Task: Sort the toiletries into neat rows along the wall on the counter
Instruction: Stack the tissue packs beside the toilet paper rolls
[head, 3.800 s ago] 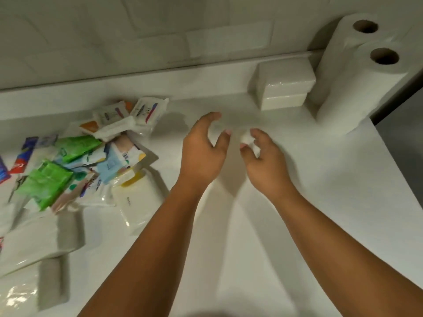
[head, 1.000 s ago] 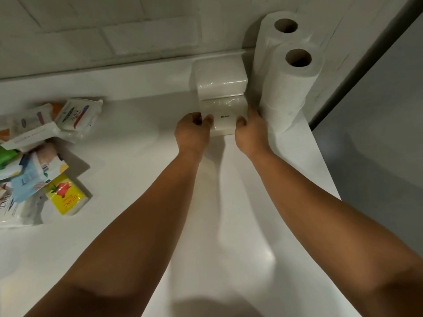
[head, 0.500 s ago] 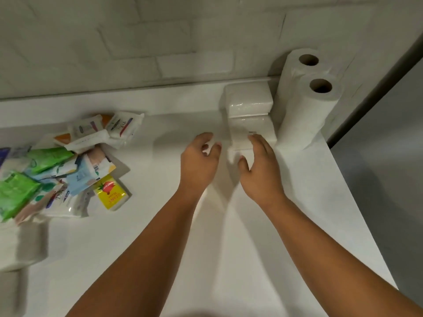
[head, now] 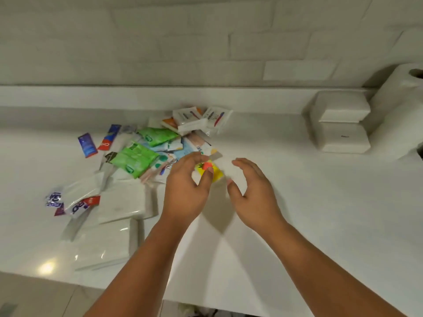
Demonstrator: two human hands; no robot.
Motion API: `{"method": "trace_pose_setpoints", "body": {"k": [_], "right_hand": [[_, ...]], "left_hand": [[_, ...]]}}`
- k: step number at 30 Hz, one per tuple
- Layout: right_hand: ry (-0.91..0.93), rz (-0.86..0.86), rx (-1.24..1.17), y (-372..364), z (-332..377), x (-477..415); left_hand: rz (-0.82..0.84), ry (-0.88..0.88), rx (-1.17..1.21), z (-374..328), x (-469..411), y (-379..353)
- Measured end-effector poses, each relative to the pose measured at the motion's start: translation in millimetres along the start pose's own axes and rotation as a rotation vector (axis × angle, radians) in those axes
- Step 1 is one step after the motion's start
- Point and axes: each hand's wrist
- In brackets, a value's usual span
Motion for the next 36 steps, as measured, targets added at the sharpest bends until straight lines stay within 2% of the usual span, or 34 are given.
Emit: {"method": "trace_pose_setpoints", "body": {"k": [11, 15, 20, 24, 30, 36], "right_hand": [[0.013, 0.317, -0.028, -149, 92, 73], [-0.066, 0.323, 0.037, -176, 104, 92], [-0.171, 0.307, 0.101, -189, 107, 108], [-0.173, 0.322, 0.183, -194, 105, 111], [-0.241, 0.388, 0.138, -190, 102, 115], [-0.441, 0.284, -0.036, -156, 93, 115]], "left_hand": [[0.006, -0.031, -0.288, 120, 7, 176], [0.021, 0.014, -0.393, 149, 17, 209], [0.071, 0.235, -0.423, 174, 41, 225], [0.049, 0.407, -0.398, 173, 54, 223], [0.072, 0.461, -0.370, 159, 62, 219], [0.120, 0.496, -0.266, 134, 78, 197]]}}
Point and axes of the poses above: each hand's wrist, its own x-axis away from the middle knuckle, its own y-axis out of the back of the hand, z = x × y, and after that the axes turned 11 degrees about -z, right-handed
